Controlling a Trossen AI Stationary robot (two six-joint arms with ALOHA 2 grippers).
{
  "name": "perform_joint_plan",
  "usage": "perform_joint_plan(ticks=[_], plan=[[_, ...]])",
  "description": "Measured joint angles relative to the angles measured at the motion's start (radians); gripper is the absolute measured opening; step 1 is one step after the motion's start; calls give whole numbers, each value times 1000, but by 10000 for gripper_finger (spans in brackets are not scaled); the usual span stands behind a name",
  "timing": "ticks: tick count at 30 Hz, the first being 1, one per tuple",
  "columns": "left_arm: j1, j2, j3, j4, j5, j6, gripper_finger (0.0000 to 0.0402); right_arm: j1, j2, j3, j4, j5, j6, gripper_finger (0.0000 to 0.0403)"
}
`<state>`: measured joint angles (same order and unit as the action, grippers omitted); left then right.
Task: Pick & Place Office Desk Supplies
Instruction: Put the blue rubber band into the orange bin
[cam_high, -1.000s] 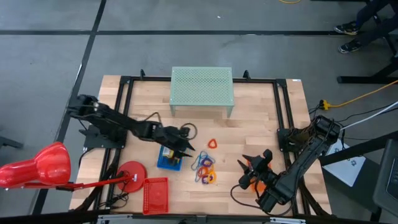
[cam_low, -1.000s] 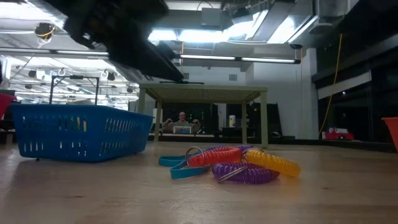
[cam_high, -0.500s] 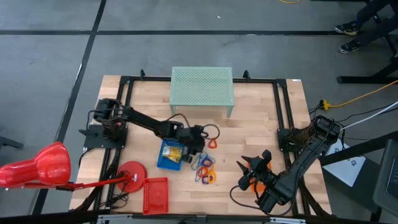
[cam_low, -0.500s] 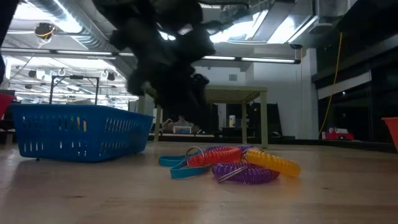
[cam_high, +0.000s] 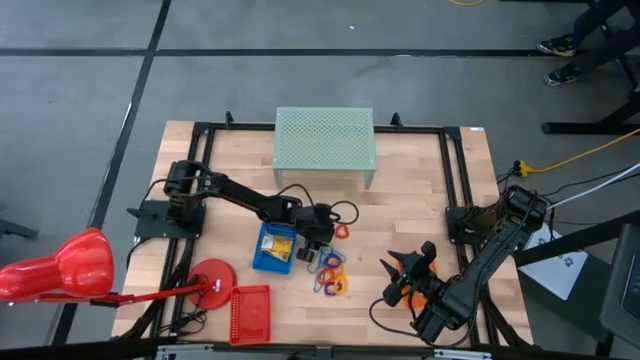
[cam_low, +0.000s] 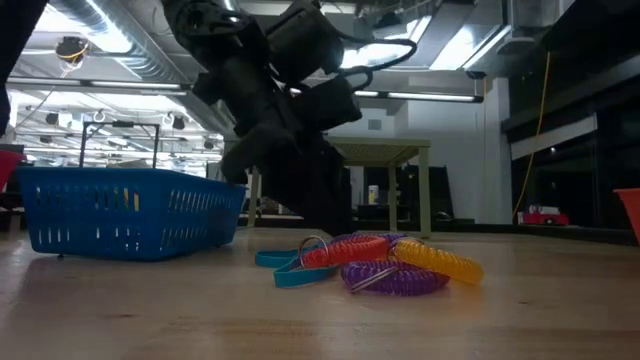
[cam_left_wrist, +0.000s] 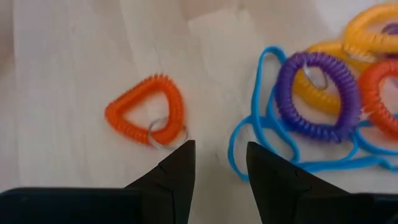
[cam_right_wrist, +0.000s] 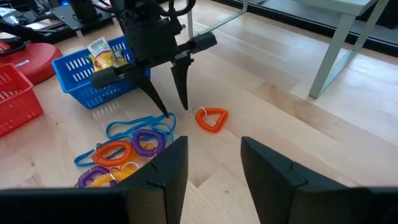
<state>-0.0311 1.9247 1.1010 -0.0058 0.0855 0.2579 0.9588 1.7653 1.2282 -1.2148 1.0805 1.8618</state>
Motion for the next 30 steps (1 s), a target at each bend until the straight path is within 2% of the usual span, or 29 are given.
perform_joint_plan(ticks=[7,17,21,27,30], plan=[[0,5,0,13,66,-20,141,0,0,0,1,-5,0,151],[0,29,0,9,52,-16,137,0,0,0,16,-8,-13,151],[0,29,0,10,11,3,105,0,0,0,22,-8,-15,151],[1,29,0,16,5,40,20,0,0,0,22,-8,-15,151],[1,29,0,16,-15,60,6,0,0,0,23,-8,-15,151]])
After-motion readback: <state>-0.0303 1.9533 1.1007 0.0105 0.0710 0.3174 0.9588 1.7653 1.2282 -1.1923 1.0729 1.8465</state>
